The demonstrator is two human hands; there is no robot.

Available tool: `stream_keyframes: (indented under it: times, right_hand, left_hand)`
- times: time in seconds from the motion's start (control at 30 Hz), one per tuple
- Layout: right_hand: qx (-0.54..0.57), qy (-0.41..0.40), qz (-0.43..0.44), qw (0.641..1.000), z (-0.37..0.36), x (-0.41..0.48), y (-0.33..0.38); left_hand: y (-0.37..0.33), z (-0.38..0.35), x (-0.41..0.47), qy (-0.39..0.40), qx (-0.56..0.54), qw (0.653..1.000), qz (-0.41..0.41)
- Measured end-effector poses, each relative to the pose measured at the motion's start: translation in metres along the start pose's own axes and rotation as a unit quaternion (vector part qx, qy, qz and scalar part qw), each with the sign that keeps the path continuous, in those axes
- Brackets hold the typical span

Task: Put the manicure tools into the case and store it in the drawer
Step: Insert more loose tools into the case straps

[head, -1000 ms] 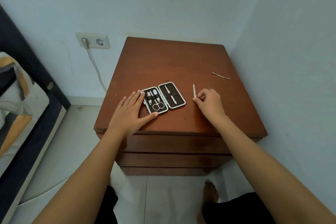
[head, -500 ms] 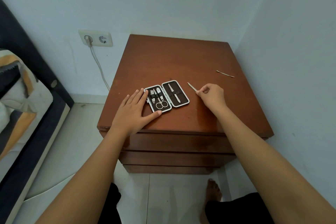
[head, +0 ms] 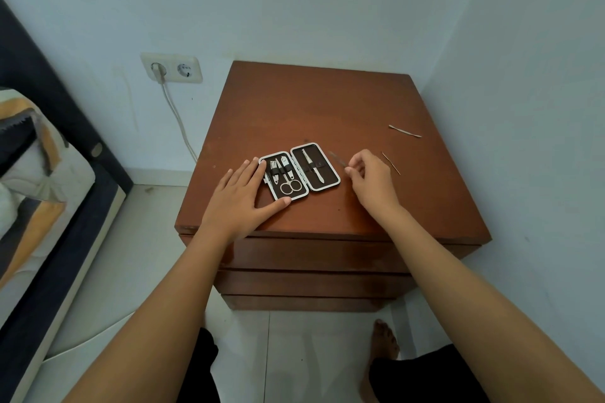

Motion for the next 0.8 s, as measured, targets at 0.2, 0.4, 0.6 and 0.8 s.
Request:
stream_keyframes:
  times: [0.2,0.4,0.6,0.8]
  right_hand:
    - [0.069,0.032,0.057,0.995,-0.011,-0.036,0.018]
    - [0.054,0.014,0.048,0.997,-0.014,-0.045,0.026]
    - [0.031,0.003,0.059,0.998,-0.014,-0.047,0.025]
    - [-0.017,0.027,0.061,0.998,-0.014,-0.045,0.028]
  left_hand:
    - [0.0,0.001,0.0,0.0,-0.001,1.0,0.002]
    - [-0.002,0.001,-0.001,0.002,0.001,1.0,0.003]
    - [-0.001,0.0,0.0,0.0,0.0,1.0,0.004]
    - [0.0,0.0,0.0,0.0,-0.001,1.0,0.004]
Point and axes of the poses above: each hand's wrist, its own x-axis towards the middle knuckle, its own z-axis out of the back of the hand, y = z × x, the point moved 2 cm from there along x, towards the middle knuckle, and after that the axes turned 8 degrees about -y, right-handed, at the moved point
